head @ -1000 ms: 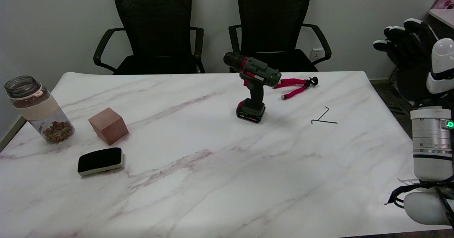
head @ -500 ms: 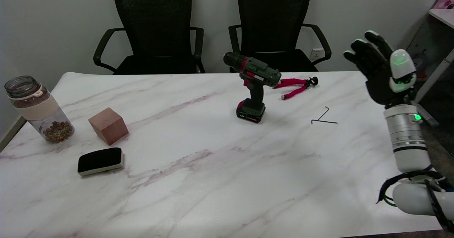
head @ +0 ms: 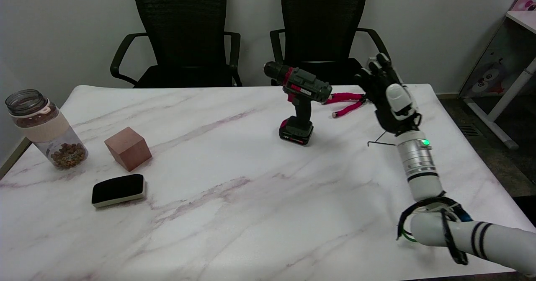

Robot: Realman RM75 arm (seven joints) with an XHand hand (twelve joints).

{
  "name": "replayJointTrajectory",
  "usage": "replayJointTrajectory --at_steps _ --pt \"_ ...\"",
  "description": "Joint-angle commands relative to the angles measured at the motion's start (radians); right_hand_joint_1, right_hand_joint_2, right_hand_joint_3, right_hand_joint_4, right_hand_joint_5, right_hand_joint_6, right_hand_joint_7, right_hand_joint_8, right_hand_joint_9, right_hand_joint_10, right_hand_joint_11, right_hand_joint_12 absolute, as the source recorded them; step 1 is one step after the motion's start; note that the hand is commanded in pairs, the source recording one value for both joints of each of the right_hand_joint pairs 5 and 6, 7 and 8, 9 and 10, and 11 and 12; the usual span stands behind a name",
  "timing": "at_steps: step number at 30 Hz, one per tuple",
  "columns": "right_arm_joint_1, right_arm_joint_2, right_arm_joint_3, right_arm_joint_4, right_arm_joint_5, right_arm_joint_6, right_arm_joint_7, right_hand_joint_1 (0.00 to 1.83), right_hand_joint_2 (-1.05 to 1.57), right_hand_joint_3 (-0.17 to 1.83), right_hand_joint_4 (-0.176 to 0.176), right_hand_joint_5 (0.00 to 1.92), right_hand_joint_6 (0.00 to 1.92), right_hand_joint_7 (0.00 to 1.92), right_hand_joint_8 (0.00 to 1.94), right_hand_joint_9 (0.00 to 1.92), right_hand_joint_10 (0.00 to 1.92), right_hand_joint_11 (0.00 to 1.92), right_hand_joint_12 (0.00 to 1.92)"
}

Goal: Pick up the power screwdriver.

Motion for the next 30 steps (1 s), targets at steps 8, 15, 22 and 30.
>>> replayJointTrajectory --at_steps 8,15,22,30 --pt "0.249 -0.254 -0.108 0.238 -0.130 -0.166 -0.066 0.92 -0.17 0.71 0.088 0.11 0.11 0.11 0.11 0.32 0.32 0.37 0.37" --pt "0.236 -0.245 -0.095 0.287 -0.121 -0.151 -0.057 0.92 -0.21 0.75 0.091 0.11 0.11 0.11 0.11 0.32 0.32 0.36 0.36" --pt "0.209 -0.228 -0.068 0.309 -0.118 -0.132 -0.056 0.91 -0.23 0.76 0.092 0.11 0.11 0.11 0.11 0.32 0.32 0.37 0.37" --pt "0.205 -0.230 -0.087 0.304 -0.118 -0.150 -0.063 0.91 -0.21 0.72 0.094 0.12 0.12 0.12 0.12 0.32 0.32 0.38 0.38"
